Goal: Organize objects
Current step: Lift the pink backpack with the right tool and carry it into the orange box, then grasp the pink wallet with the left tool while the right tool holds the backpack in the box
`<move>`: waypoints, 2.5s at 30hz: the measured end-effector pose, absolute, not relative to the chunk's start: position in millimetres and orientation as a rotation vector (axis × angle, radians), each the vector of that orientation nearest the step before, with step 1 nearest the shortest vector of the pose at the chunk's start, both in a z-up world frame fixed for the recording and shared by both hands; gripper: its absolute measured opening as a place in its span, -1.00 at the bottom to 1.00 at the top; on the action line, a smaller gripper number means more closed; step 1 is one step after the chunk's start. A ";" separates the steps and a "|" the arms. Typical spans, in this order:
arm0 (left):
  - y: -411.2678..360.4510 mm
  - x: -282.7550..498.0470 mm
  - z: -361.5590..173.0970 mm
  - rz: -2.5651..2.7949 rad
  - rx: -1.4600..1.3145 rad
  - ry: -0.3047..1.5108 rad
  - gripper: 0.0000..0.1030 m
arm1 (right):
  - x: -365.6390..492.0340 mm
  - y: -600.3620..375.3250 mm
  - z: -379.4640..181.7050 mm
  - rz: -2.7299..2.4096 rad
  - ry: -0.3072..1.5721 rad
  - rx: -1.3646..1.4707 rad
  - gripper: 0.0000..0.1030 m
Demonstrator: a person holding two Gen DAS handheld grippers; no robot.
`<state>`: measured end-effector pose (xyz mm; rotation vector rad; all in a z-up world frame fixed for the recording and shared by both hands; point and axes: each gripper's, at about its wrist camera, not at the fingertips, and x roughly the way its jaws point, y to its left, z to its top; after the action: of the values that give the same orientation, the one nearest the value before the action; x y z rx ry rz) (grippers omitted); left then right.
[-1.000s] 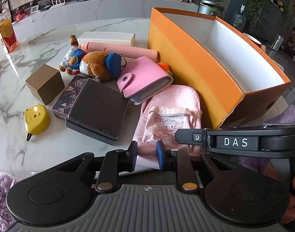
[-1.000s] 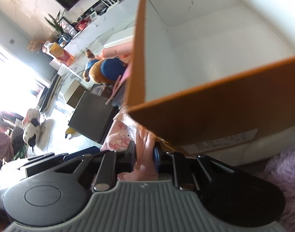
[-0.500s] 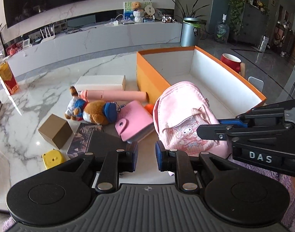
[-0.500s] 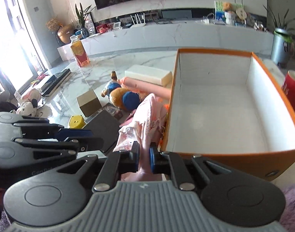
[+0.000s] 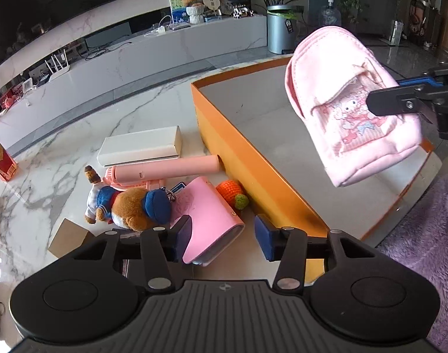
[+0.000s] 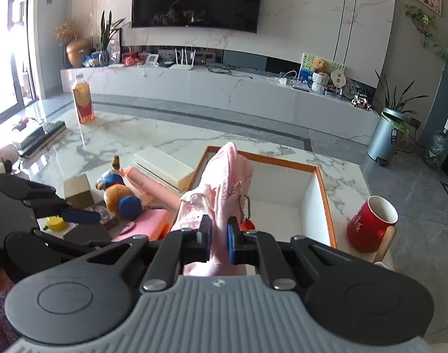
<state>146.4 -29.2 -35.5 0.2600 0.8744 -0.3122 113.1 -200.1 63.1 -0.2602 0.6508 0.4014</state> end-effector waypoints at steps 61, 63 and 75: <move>-33.4 219.9 -125.4 -0.240 0.410 1.211 0.73 | 180.4 -224.8 -40.7 0.412 0.935 -0.067 -0.69; -25.9 218.5 -118.3 -0.254 0.349 1.210 0.52 | 179.6 -224.7 -41.4 0.414 0.936 -0.069 -0.69; 28.8 208.4 -59.3 -0.278 -0.052 1.128 -0.62 | 172.5 -219.1 -31.9 0.419 0.914 -0.088 -0.69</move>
<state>208.4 28.8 -59.3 -0.0517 1.1277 -0.2780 172.5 -219.1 -31.9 -0.0878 0.9141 0.4194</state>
